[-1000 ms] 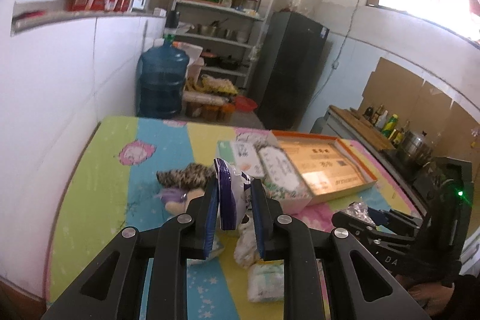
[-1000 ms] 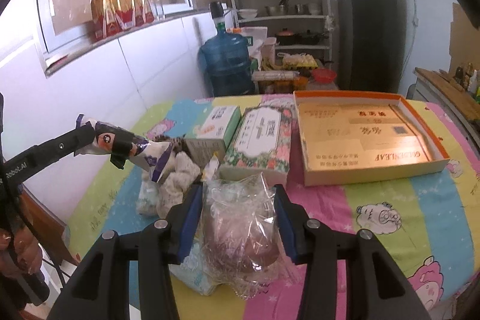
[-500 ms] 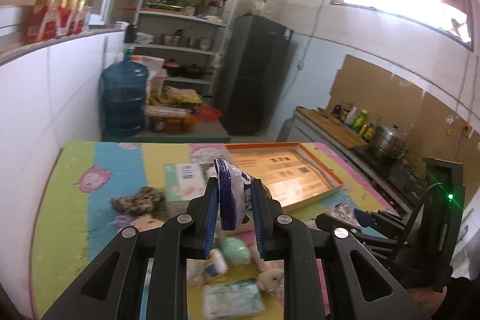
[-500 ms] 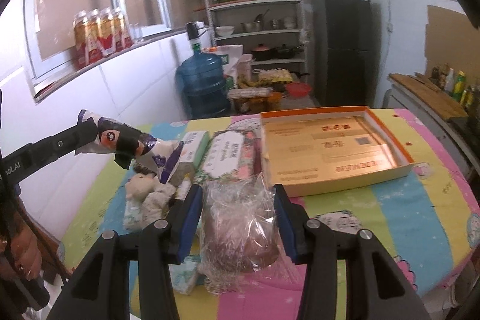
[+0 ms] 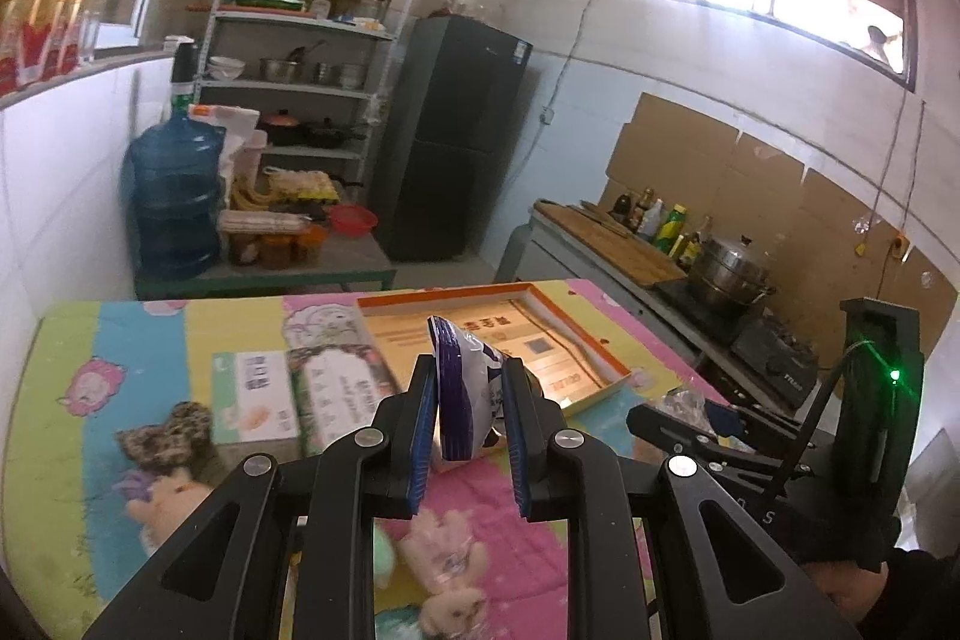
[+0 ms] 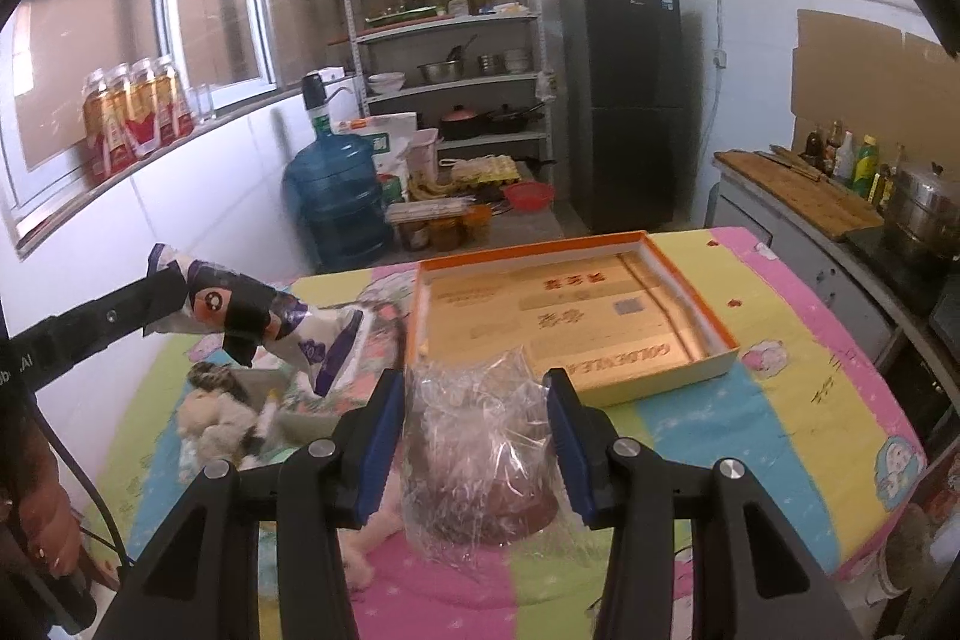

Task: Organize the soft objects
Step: 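Carry the doll with the left tool while the right tool carries the bag to the box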

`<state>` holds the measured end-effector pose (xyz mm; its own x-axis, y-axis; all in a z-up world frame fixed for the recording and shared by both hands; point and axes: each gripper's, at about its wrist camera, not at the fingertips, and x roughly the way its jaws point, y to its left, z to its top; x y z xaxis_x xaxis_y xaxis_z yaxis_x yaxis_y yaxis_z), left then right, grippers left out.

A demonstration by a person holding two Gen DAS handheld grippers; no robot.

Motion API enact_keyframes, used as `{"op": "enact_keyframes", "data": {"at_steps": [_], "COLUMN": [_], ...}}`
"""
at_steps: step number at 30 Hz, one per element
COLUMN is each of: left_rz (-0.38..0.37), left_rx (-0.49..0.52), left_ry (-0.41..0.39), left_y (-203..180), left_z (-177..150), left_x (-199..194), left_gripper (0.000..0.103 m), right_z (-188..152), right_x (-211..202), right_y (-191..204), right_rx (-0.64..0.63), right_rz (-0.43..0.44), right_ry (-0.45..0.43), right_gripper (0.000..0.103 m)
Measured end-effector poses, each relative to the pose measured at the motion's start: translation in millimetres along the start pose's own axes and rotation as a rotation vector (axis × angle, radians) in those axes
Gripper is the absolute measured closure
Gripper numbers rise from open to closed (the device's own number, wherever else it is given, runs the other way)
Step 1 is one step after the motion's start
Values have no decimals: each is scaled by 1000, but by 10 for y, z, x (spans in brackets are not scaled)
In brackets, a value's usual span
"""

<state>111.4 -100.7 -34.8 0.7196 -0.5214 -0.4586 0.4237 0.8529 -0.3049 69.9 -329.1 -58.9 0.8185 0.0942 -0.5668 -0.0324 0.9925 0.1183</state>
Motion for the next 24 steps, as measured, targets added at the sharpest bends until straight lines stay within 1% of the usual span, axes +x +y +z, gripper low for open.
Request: {"op": "enact_keyframes", "data": {"at_steps": [5,12,18,24], "left_rz": [-13,0,14,32], "left_rx": [-8,-28,-49,-91], "left_ry": [18,34,64,110], "left_y": [-145,-299,-355,-359], "left_z": [87,186,240,225], "left_x": [355,877,1321,1758], "left_gripper": [82,82,82,82], "right_z": [153,368,471,532], "right_x": [153,501,821,1178], "right_y": [-277,-649,-888,-1153], "right_rx": [12,12,13,14], "right_rz": [-10,-6,8,17], "right_ry": [4,20,49,87], "right_gripper": [55,55,55,55]}}
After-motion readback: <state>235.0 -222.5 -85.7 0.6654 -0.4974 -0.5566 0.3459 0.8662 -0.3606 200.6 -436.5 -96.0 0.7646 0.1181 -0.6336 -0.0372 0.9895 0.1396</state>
